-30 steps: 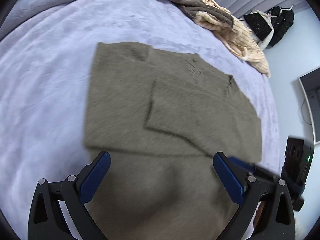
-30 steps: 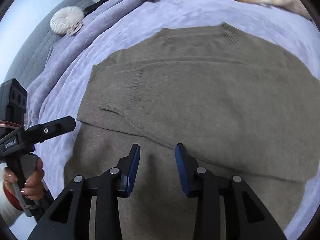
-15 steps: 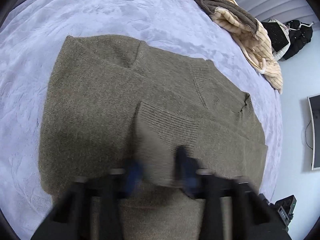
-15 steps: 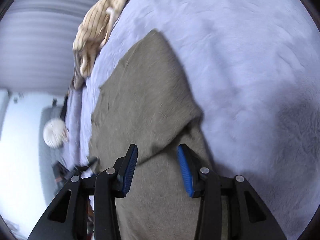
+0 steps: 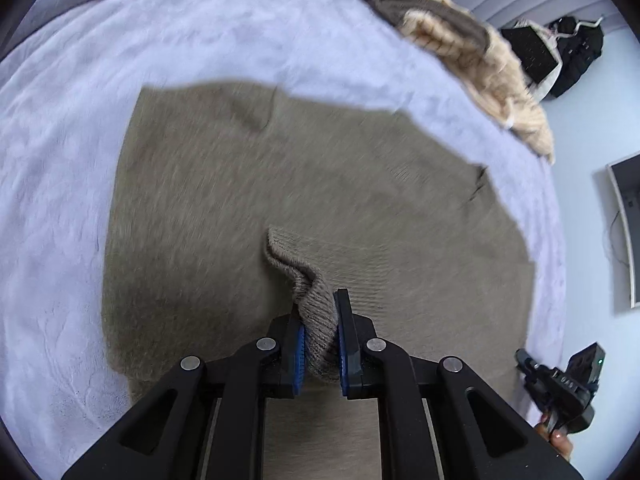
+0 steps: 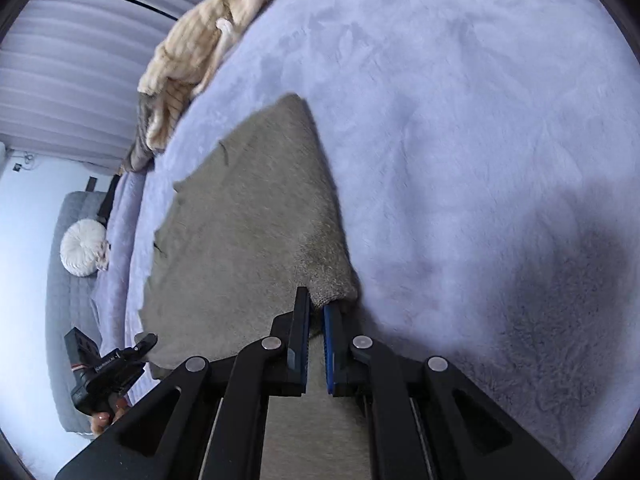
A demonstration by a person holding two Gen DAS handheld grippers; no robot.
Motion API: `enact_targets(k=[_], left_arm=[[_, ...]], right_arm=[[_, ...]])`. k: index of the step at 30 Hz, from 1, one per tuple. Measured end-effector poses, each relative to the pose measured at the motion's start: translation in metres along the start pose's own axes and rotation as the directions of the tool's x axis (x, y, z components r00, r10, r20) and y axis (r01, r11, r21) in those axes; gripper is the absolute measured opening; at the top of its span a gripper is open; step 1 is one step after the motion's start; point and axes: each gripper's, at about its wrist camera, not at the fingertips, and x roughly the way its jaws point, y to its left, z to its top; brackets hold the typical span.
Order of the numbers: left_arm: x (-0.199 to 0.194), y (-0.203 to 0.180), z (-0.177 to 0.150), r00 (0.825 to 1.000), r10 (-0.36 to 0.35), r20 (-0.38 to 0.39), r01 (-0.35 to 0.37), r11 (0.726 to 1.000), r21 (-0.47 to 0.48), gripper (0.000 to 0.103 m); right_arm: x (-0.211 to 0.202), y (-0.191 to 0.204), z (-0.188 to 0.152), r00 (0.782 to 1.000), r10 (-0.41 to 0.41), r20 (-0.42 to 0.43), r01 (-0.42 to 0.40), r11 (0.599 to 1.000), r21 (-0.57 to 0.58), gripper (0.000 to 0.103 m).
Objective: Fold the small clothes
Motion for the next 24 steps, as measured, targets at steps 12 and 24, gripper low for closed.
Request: enact_targets(k=[12,24], left_arm=[[-0.005,-0.004,-0.001,1.0,0.022,0.017,-0.022,0.998,0.057,0.014],[-0.022,0.009,-0.011,0.98,0.192,0.055,-0.198,0.971,0.134,0.014]], right_arm=[[-0.01,-0.01,0.013,0.994,0.107,-0.001,-0.107,0.992,0.066,0.047],[0.012,-0.004,0.017,0.998,-0.042,-0.051,0.039,0.997,-0.059,0.015]])
